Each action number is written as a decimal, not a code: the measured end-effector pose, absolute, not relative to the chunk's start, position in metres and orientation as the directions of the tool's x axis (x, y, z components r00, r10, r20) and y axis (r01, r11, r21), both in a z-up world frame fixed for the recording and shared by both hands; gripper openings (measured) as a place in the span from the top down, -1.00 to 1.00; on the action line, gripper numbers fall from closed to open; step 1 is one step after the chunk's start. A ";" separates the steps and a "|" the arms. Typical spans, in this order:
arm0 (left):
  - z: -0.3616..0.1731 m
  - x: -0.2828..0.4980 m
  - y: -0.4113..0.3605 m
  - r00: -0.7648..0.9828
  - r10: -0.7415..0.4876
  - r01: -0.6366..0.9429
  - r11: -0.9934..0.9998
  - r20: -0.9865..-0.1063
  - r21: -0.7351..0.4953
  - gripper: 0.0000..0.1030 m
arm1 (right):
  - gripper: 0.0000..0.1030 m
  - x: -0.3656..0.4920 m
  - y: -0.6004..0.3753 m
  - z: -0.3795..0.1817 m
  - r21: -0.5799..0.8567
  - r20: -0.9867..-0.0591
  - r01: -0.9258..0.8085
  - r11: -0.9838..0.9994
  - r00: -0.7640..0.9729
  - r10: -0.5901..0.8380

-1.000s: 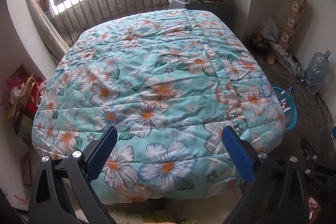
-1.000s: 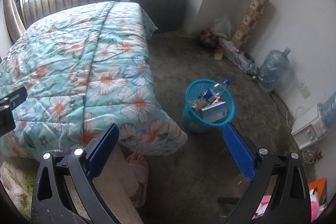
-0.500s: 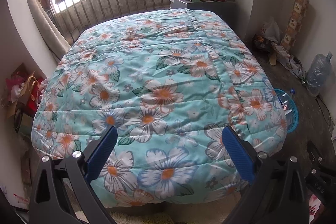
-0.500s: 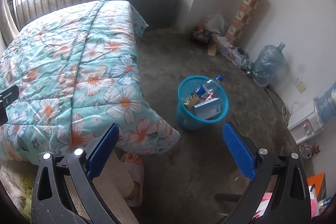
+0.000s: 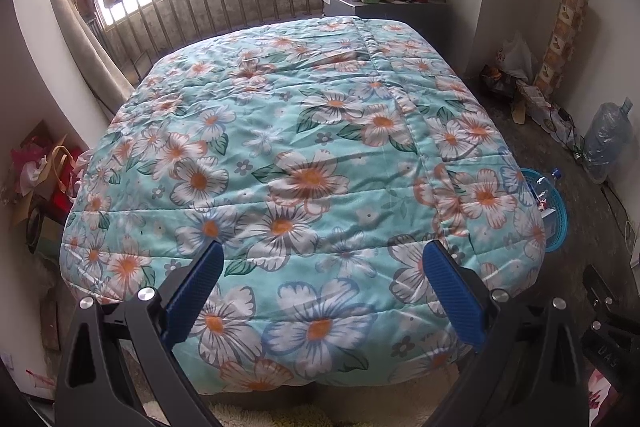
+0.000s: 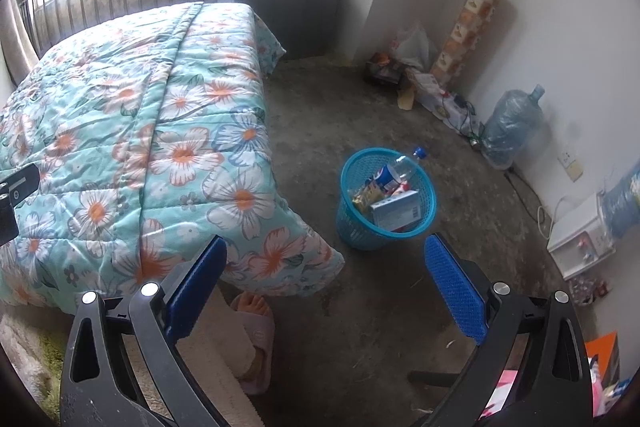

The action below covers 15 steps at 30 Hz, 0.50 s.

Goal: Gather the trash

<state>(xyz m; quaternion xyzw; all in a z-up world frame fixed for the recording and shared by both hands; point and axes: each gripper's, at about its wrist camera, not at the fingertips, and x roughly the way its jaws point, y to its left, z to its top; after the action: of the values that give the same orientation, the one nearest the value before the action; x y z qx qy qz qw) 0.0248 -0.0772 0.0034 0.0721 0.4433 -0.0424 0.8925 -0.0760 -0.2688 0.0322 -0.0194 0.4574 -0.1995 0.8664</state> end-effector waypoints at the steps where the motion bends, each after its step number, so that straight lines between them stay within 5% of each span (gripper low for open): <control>1: 0.004 0.025 -0.077 0.604 -0.012 0.139 0.986 -0.797 0.091 -0.90 | -0.85 -0.076 -0.269 0.032 -0.216 -0.785 0.327 0.920 0.503 -0.363; 15: 0.006 0.025 -0.082 0.601 -0.024 0.146 0.986 -0.799 0.080 -0.89 | -0.85 -0.077 -0.273 0.035 -0.215 -0.784 0.333 0.918 0.501 -0.365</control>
<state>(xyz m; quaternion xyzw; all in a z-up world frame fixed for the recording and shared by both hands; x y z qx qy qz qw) 0.0250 -0.0817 0.0059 0.0685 0.4442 -0.0476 0.8920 -0.0768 -0.2729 0.0353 -0.0175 0.4568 -0.2017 0.8663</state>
